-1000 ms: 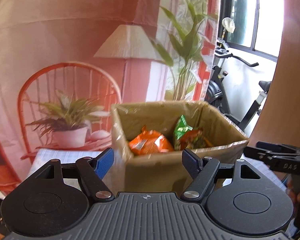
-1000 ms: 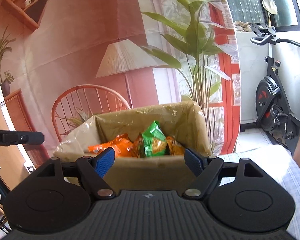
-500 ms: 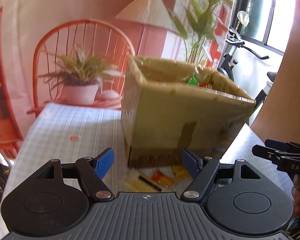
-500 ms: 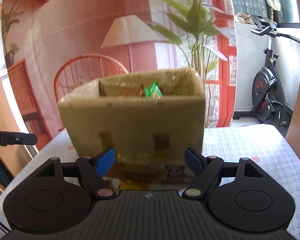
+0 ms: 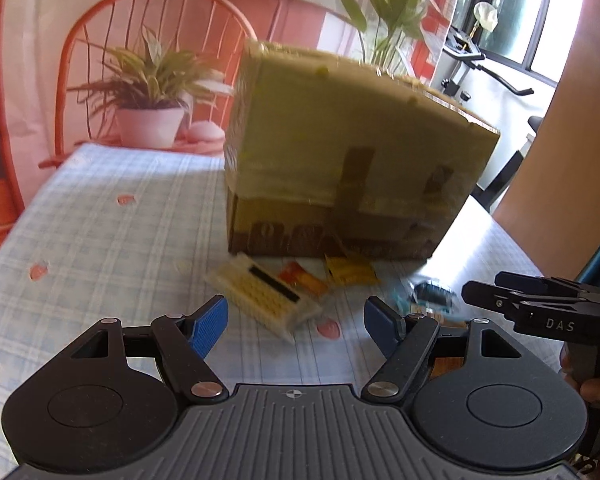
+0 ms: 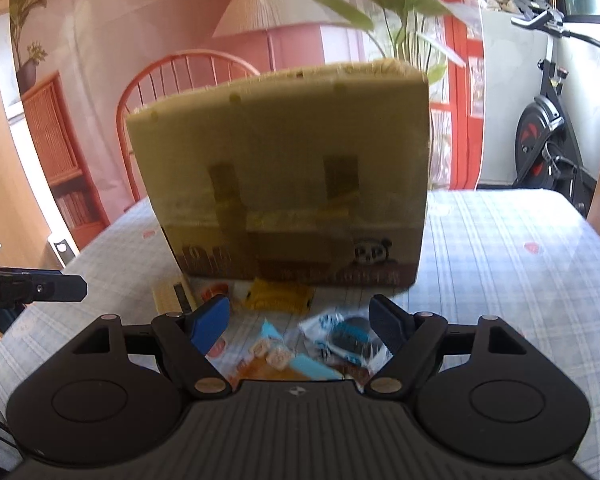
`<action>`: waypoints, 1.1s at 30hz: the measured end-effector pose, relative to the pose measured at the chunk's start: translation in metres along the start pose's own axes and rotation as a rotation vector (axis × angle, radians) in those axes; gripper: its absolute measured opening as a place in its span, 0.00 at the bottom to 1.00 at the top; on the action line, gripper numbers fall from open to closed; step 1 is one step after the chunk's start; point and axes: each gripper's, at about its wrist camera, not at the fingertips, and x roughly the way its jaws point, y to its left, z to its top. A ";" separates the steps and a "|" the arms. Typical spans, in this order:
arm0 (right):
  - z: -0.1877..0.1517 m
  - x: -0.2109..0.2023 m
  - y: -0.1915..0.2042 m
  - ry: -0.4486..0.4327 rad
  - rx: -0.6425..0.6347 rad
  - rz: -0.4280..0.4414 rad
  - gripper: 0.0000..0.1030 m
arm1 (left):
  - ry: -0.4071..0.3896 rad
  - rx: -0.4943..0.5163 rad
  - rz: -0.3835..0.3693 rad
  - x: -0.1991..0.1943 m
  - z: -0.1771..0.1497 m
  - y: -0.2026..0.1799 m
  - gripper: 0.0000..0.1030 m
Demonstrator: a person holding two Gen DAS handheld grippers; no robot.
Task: Organize snacks
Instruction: 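Lower both open tools back toward the snacks beside the box, then grasp the yellow bread loaf with the right tool while the left tool reaches a wrapped bread bar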
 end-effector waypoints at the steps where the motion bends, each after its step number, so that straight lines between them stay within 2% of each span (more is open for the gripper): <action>1: -0.002 0.002 0.000 0.004 -0.001 0.000 0.77 | 0.007 -0.003 0.002 0.002 -0.002 0.000 0.75; 6: -0.017 0.009 0.003 0.025 -0.024 -0.006 0.77 | 0.030 -0.016 0.017 0.009 -0.009 0.003 0.75; 8: -0.023 0.012 0.006 0.039 -0.046 0.006 0.82 | 0.034 -0.022 0.018 0.010 -0.010 0.005 0.75; 14: -0.041 0.018 0.018 0.077 -0.190 0.013 0.82 | 0.052 -0.036 0.015 0.015 -0.013 0.006 0.75; 18: -0.048 0.017 0.019 0.099 -0.281 -0.006 0.86 | 0.063 -0.042 0.008 0.018 -0.014 0.007 0.75; 20: -0.051 0.017 0.016 0.103 -0.297 -0.001 0.91 | 0.069 -0.043 0.010 0.020 -0.015 0.007 0.75; 24: -0.053 0.022 0.017 0.119 -0.341 0.012 0.92 | 0.077 -0.050 0.008 0.023 -0.015 0.010 0.75; 33: -0.050 0.044 0.032 0.096 -0.465 0.061 0.94 | 0.084 -0.060 0.020 0.024 -0.017 0.013 0.75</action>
